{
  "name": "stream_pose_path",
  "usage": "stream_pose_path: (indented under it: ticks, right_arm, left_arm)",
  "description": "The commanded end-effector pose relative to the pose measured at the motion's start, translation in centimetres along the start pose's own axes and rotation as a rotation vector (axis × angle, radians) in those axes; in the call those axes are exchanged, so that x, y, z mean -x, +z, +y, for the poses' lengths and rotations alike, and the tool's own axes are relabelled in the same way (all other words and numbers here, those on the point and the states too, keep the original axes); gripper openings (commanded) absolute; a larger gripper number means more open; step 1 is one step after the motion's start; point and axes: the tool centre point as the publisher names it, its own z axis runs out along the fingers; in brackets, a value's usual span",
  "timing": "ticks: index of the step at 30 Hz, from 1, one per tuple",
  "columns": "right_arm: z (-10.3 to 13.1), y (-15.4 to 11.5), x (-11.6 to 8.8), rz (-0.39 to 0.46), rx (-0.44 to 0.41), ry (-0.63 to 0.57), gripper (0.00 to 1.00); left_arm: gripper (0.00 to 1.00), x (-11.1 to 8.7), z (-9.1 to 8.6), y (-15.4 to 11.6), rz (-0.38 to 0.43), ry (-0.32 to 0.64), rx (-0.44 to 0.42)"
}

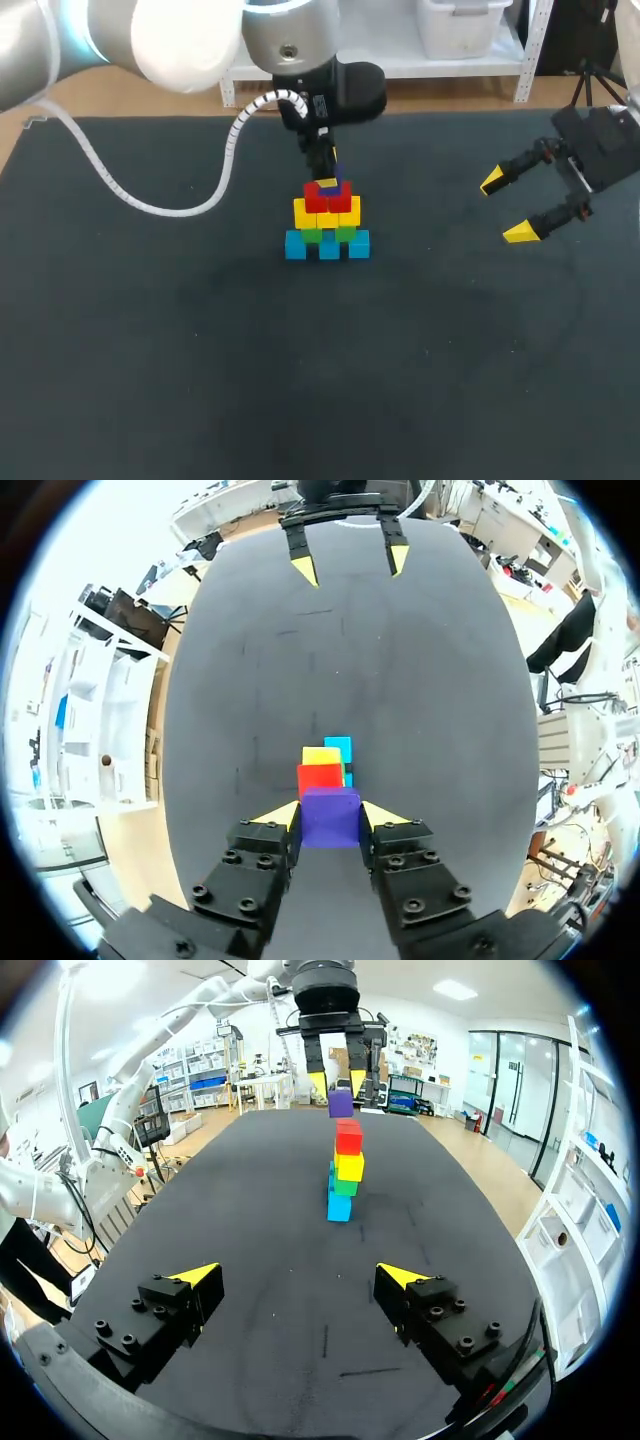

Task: Place the blue cubes, place green cubes on the blue cubes, place the yellow cubes on the green cubes, then place the red cubes on the yellow cubes, and place purple cube on the red cubes.

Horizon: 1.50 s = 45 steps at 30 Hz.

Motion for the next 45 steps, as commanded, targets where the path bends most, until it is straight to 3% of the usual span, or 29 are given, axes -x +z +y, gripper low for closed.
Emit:
stream_pose_path:
  ticks: [1, 23, 45]
  right_arm:
    - [-0.03, 0.05, -0.02, -0.001, 0.0, -0.001, 1.0]
    - [-0.03, 0.05, -0.02, -0.001, 0.0, -0.001, 1.0]
    - [-0.03, 0.05, -0.02, -0.001, 0.0, -0.001, 1.0]
  left_arm:
    - [0.0, 0.24, 0.61, 0.36, 0.006, -0.003, -0.006]
    - [0.0, -0.23, 0.78, 0.76, 0.018, -0.027, -0.017]
    - [0.18, -0.28, 0.88, 0.89, 0.021, -0.017, -0.026]
